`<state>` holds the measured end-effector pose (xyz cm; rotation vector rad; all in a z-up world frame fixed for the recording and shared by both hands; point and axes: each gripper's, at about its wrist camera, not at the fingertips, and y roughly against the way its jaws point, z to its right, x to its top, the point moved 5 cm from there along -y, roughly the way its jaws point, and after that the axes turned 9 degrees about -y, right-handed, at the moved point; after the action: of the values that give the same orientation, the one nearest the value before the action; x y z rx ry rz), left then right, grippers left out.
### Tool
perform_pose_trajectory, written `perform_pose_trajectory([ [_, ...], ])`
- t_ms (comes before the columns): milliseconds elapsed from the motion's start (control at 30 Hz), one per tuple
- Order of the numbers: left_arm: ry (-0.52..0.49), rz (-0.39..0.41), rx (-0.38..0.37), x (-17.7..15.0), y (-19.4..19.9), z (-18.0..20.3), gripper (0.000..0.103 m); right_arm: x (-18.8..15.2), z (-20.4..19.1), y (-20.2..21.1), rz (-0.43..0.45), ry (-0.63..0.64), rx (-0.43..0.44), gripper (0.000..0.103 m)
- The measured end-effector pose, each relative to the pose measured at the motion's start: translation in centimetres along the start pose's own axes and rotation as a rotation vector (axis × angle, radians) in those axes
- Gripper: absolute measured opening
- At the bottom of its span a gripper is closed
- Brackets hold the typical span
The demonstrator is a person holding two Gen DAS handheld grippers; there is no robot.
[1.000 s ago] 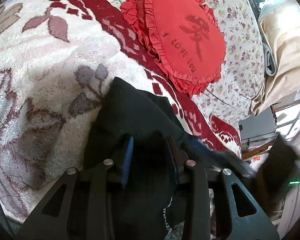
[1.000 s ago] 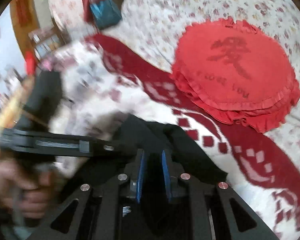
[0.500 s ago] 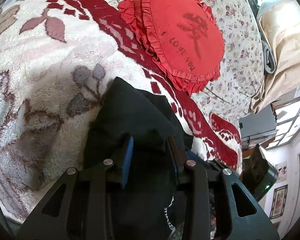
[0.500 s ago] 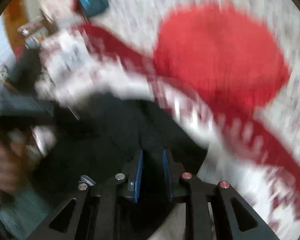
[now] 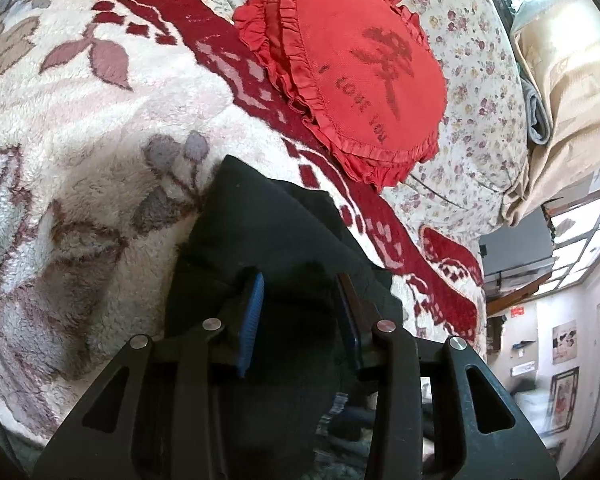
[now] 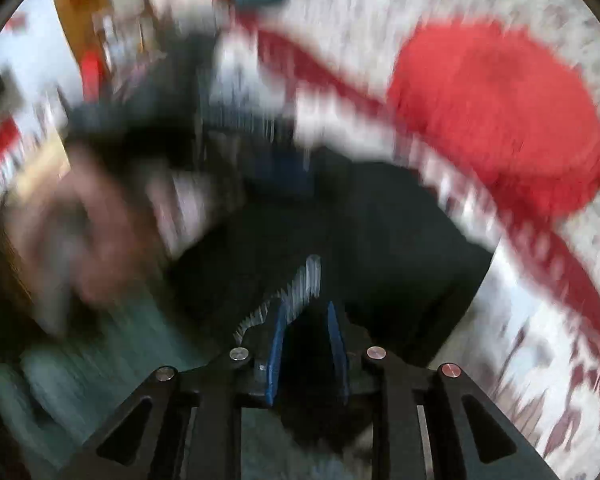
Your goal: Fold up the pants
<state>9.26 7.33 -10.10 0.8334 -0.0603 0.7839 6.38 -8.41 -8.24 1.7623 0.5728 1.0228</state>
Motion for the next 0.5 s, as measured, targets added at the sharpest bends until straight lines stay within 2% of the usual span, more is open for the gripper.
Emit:
perform_pose_trajectory([
  [67,-0.007,0.003,0.008,0.0,0.0,0.1,0.036,-0.3,0.3,-0.2,0.036,-0.026,0.023,0.021],
  [133,-0.007,0.002,0.007,0.0,0.0,0.1,0.036,0.0,0.5,0.0,0.033,-0.06,0.037,0.021],
  [233,0.004,0.012,-0.012,0.0,0.5,0.2,0.036,-0.1,-0.3,0.5,0.07,-0.025,0.001,0.021],
  [300,0.014,0.023,-0.048,-0.1,1.4,0.2,0.043,-0.5,-0.5,1.7,0.121,-0.035,-0.003,0.021],
  [367,0.048,0.074,-0.109,0.0,3.1,-0.2,0.06,-0.6,0.7,3.9,0.215,-0.143,0.058,0.022],
  [400,0.065,0.113,-0.121,0.1,4.2,-0.6,0.064,-0.5,1.9,4.9,0.265,-0.225,0.097,0.025],
  [433,0.096,0.173,-0.128,0.2,5.6,-1.4,0.069,-0.7,2.9,5.5,0.296,-0.29,0.125,0.034],
  [500,0.136,0.233,-0.118,0.2,7.1,-2.4,0.077,-1.2,6.4,7.0,0.369,-0.495,0.21,0.051],
])
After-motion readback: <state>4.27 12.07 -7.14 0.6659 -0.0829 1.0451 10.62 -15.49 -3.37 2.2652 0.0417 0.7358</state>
